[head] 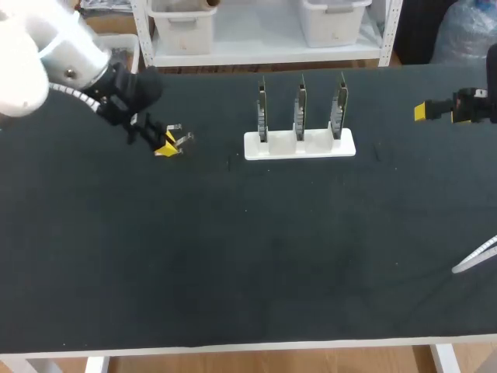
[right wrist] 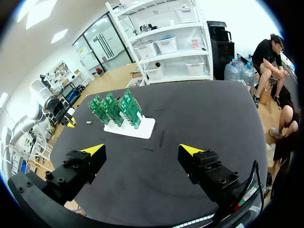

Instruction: Pick up the optical module with the left hand, and insert it into the network port with the right hand.

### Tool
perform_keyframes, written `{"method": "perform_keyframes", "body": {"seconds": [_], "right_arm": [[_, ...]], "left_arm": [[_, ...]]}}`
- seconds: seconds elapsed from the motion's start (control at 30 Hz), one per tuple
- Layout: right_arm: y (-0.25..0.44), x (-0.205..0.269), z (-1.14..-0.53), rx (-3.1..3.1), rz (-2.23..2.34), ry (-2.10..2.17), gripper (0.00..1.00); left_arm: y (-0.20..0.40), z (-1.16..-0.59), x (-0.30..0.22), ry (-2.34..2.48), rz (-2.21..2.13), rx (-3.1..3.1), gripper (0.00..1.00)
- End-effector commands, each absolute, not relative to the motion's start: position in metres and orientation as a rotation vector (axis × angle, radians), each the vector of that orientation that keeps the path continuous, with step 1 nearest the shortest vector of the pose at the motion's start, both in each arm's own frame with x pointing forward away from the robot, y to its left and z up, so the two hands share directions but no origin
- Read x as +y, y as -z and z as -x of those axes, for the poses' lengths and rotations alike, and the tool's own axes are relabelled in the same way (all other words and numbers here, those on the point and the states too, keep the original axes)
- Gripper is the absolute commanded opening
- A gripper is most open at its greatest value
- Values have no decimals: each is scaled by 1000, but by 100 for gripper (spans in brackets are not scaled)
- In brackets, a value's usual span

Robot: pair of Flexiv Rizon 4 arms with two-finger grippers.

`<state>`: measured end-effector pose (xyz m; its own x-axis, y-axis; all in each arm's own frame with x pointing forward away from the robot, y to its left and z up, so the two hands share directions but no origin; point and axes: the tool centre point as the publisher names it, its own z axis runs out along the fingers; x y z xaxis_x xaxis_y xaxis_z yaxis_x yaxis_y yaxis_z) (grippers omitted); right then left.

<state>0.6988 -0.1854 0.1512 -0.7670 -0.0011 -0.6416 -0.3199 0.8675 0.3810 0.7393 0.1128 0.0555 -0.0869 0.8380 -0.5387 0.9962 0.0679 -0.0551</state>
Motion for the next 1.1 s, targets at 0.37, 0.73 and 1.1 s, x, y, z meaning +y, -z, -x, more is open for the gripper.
{"method": "perform_keyframes", "body": {"seconds": [0.37,0.73,1.1], "right_arm": [[-151,-185,-699,2376,230,-632,100],[-151,-185,-699,2376,230,-632,100],[-151,-185,-699,2376,230,-632,100]], "left_arm": [[-55,-732,117,603,-1774,1948,0],[-69,-745,94,630,-1769,1828,0],[-117,-770,69,647,-1690,1602,0]]}}
